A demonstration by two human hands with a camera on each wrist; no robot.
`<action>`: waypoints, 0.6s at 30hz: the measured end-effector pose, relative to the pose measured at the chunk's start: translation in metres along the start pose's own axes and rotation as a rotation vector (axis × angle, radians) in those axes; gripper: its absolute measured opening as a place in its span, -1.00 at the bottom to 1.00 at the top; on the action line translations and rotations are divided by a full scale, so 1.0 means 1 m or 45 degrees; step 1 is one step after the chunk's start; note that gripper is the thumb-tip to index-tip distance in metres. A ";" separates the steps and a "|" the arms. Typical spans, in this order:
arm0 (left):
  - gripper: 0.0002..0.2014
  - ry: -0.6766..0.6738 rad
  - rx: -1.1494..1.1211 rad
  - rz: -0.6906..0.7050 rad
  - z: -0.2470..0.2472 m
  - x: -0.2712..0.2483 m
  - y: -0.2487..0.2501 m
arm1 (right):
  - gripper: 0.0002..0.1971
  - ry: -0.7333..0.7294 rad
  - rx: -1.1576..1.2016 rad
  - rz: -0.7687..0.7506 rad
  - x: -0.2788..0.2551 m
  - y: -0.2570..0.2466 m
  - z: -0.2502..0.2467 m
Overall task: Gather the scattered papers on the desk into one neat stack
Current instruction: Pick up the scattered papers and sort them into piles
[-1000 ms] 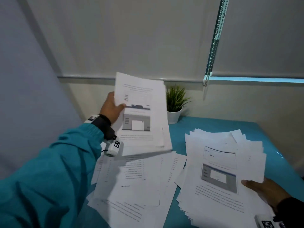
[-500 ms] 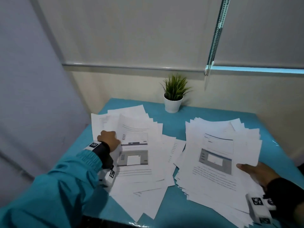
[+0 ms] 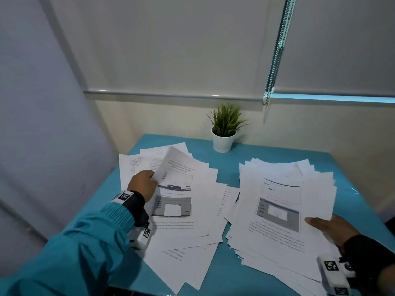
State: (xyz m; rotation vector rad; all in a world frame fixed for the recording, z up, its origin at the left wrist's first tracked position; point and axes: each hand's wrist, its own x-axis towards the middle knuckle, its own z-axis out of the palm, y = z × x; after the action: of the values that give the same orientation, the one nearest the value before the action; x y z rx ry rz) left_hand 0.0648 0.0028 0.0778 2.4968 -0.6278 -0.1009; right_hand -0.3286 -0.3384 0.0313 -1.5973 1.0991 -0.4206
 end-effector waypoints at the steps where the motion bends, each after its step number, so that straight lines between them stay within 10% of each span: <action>1: -0.81 -0.014 -0.070 -0.005 0.001 0.000 0.001 | -0.72 -0.005 0.011 0.002 0.001 0.001 -0.001; 4: -0.49 -0.123 -0.373 -0.167 0.000 -0.003 0.002 | -0.73 -0.019 0.050 0.003 0.003 0.002 0.000; 8: -0.76 -0.085 -0.269 -0.012 -0.013 0.000 0.015 | -0.64 -0.024 0.117 0.000 0.004 0.002 0.000; 13: -0.81 0.260 -0.644 0.353 -0.048 0.005 0.071 | 0.06 -0.041 0.184 -0.031 0.022 0.025 -0.005; 18: -0.67 0.196 -0.911 0.368 -0.002 0.007 0.132 | -0.47 -0.080 0.117 0.019 0.005 0.006 -0.003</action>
State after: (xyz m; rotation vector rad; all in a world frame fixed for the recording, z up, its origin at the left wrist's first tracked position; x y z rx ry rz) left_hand 0.0170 -0.0966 0.1513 1.6944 -0.7250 -0.0167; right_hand -0.3311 -0.3436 0.0256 -1.5109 1.0297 -0.4028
